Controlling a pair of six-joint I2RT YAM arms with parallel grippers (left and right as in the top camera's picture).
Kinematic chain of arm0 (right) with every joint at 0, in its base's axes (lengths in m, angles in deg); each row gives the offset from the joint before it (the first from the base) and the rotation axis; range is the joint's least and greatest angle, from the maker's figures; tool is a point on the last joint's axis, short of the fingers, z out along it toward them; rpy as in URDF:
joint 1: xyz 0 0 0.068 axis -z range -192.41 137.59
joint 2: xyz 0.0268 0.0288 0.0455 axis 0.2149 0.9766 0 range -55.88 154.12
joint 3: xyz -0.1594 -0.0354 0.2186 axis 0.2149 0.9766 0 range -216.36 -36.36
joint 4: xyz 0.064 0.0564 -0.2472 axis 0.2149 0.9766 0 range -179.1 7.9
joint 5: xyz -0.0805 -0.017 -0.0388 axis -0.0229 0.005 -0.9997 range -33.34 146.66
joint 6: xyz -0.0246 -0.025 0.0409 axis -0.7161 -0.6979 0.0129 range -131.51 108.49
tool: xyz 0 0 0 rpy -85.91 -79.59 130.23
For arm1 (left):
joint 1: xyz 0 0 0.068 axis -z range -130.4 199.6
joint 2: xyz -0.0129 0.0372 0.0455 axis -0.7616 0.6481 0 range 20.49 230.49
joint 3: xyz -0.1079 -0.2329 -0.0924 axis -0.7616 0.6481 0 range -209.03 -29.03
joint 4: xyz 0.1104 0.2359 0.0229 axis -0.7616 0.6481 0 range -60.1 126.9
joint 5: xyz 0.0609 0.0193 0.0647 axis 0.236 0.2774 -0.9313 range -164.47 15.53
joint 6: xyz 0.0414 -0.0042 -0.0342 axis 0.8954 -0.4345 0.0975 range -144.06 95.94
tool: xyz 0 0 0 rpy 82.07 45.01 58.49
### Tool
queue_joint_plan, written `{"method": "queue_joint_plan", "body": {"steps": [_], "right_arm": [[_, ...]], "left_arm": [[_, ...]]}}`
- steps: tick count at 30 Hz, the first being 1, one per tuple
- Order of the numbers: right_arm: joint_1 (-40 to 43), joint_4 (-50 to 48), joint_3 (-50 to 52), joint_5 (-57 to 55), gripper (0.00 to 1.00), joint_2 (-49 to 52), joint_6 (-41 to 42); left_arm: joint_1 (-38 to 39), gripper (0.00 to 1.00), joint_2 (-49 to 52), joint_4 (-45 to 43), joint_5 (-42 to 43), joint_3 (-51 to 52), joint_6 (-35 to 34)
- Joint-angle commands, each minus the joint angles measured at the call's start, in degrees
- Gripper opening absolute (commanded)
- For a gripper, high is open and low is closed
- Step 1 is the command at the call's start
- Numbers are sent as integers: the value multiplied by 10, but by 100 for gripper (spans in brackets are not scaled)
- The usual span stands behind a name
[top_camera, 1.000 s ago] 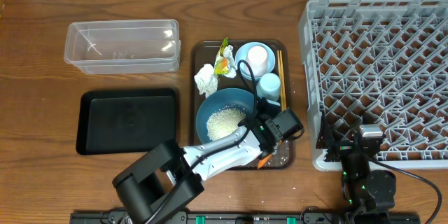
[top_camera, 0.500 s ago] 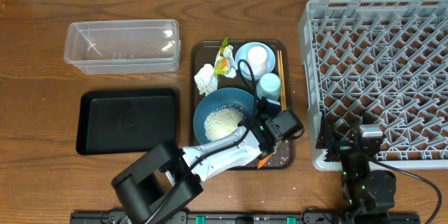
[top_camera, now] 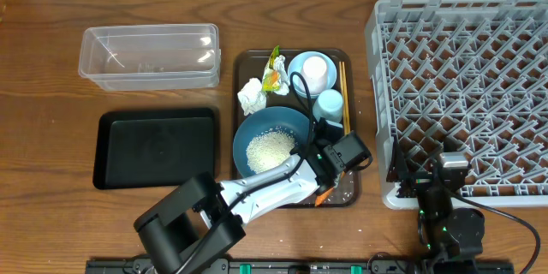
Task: Sort waste into correct bins and load items into the dishwasher rack
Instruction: 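Close the left gripper on the blue bowl's rim, then lift the blue bowl with the left gripper and carry it left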
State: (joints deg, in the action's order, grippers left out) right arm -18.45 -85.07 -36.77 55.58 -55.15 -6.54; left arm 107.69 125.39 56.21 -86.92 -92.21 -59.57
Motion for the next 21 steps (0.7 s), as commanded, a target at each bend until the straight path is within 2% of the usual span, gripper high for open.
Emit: {"method": "queue_joint_plan", "body": {"steps": [1, 6, 21], "right_arm": [[-14, 2, 1, 0, 99, 0, -8], [-14, 2, 1, 0, 99, 0, -8], [-14, 2, 1, 0, 99, 0, -8]], "left_arm": [[0, 9, -16, 5, -7, 2, 12], [0, 9, -30, 18, -7, -7, 38], [0, 8, -114, 61, -10, -10, 38]]}}
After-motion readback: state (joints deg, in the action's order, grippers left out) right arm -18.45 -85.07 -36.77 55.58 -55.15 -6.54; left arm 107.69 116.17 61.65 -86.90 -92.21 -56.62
